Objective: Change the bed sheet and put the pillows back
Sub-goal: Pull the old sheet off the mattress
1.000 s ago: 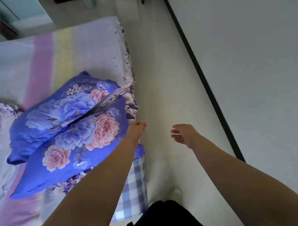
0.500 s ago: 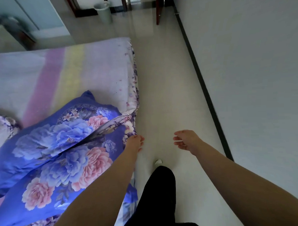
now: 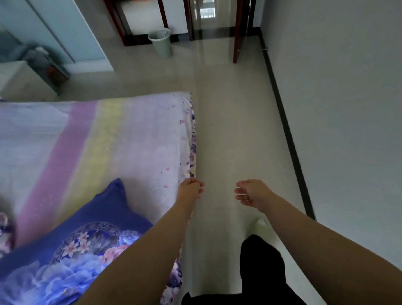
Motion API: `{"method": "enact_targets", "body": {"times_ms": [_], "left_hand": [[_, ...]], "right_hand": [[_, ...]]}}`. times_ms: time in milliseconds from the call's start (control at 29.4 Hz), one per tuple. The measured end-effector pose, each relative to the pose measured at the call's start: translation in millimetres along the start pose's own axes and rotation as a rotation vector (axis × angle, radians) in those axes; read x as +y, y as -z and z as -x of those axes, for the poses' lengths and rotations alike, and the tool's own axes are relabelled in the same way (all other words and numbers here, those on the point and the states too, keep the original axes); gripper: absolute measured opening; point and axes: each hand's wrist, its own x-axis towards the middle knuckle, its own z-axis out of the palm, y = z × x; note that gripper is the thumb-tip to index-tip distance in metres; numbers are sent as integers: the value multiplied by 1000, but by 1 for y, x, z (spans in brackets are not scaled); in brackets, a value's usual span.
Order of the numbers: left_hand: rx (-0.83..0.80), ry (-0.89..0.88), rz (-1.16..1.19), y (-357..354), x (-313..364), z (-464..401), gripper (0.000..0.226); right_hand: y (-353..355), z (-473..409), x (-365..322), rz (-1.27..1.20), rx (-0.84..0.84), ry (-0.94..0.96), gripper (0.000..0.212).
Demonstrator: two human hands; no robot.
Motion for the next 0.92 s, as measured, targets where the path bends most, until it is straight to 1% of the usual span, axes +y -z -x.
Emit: {"method": "enact_targets", "body": {"times_ms": [102,204,340,408,442,612,680,782,850,918], "left_hand": [[54,17,35,-26,48,-58,20],[120,49,70,-50,95,-108,20],[145,75,76,-77,157,-162,16],[153,78,84,-85,184,-190,17],[160,85,96,-86,195,-205,19],[213,135,100,-79,242,-293,22],[204,126,97,-69,263,-334,21],[188,161,57,-48,294,-393,19],[193,171,8,-32,318,-434,19],[204,189,-59,-19,337,-468,19]], "right_hand": [[15,-64,-62,44,-34,-18,10],[31,-121,-135,139,-68,-13,9],[41,-185,-225,229,-65,13,6],[36,-217,-262,235,-90,1,2],[32,-234,-276,231,-99,-18,4],[-2,-324,-335,281,-124,-100,11],[-19,-366,-360,283,-114,-123,12],[-46,-426,-400,316,-77,-155,17],[-66,-468,-430,351,-61,-173,16],[-83,-503,-454,376,-45,-181,9]]}}
